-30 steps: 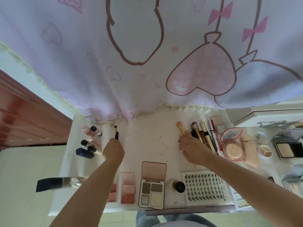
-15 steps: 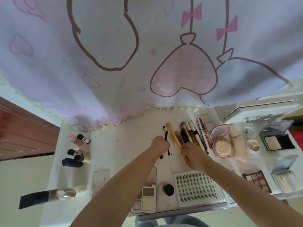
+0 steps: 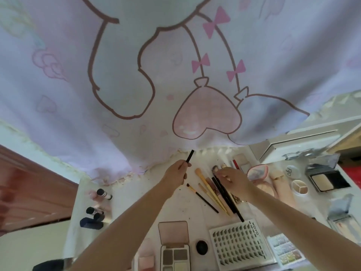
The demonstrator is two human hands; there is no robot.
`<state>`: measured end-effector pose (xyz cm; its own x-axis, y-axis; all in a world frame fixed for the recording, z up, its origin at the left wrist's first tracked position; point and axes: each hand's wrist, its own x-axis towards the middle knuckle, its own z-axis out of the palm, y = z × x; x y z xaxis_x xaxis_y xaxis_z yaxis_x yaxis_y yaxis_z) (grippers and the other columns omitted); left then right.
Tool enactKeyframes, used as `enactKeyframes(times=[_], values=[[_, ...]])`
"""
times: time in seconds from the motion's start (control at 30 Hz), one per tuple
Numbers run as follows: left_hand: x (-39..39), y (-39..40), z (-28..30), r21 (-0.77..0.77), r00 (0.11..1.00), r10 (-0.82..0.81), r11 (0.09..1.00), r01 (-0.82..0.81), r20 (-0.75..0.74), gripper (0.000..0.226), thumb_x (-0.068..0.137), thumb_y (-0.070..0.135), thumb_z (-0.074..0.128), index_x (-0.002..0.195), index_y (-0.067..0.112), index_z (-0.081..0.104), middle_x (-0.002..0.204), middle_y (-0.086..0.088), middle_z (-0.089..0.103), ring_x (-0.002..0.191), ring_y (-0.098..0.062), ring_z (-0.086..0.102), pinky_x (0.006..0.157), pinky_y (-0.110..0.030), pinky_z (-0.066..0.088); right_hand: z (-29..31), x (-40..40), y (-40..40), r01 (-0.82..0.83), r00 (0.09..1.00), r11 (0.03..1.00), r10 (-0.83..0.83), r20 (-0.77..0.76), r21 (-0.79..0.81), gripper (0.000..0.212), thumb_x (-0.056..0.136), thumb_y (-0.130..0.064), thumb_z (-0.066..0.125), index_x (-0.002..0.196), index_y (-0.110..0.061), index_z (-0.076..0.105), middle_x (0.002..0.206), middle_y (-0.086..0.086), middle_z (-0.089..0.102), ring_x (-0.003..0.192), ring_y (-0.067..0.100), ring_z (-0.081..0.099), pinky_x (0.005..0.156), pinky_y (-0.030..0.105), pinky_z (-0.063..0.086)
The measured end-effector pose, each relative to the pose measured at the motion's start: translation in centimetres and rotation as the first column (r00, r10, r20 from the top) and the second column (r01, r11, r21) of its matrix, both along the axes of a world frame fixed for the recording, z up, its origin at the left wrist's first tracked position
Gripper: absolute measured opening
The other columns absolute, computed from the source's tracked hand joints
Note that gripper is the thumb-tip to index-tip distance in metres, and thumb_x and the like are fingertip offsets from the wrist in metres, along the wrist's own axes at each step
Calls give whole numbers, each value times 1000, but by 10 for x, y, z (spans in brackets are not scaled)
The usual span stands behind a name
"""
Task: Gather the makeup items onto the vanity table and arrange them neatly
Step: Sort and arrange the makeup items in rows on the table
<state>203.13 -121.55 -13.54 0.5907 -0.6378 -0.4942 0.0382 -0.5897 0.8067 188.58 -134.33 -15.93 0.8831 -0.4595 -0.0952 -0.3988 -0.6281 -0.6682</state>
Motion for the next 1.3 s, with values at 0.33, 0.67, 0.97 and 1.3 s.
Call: enactKeyframes(times=[0.33,0.67,0.97,1.3], values=[[23,-3,119,250,579,-559,812,528,593,23,95,18,37,100,11,59,80,3,50,77,-14,45,58,-9,30,133,34,-20,-137,978,987,121,168,87,22,92,-10,44,81,-26,54,57,-9,48,43,-2,44,48,9,38],[28,8,170,353,267,-530,789,504,805,37,97,36,26,61,28,29,58,10,37,51,-2,35,47,-14,26,186,23,-37,-289,931,924,332,151,-250,38,94,-15,41,63,-36,39,50,-13,38,48,-5,44,53,8,36],[21,-6,161,307,309,-540,768,562,783,38,98,33,27,61,24,28,59,7,36,53,-5,33,50,-14,26,186,9,-43,-231,958,945,262,114,-234,39,94,-12,42,61,-32,40,48,-13,37,46,-6,44,52,7,35],[47,1,152,222,430,-451,846,484,783,39,98,26,29,60,23,30,58,6,35,55,-10,35,51,-17,26,183,-48,-78,100,972,990,-76,223,-100,34,93,-8,45,60,-18,47,48,-3,40,42,3,38,51,16,31]])
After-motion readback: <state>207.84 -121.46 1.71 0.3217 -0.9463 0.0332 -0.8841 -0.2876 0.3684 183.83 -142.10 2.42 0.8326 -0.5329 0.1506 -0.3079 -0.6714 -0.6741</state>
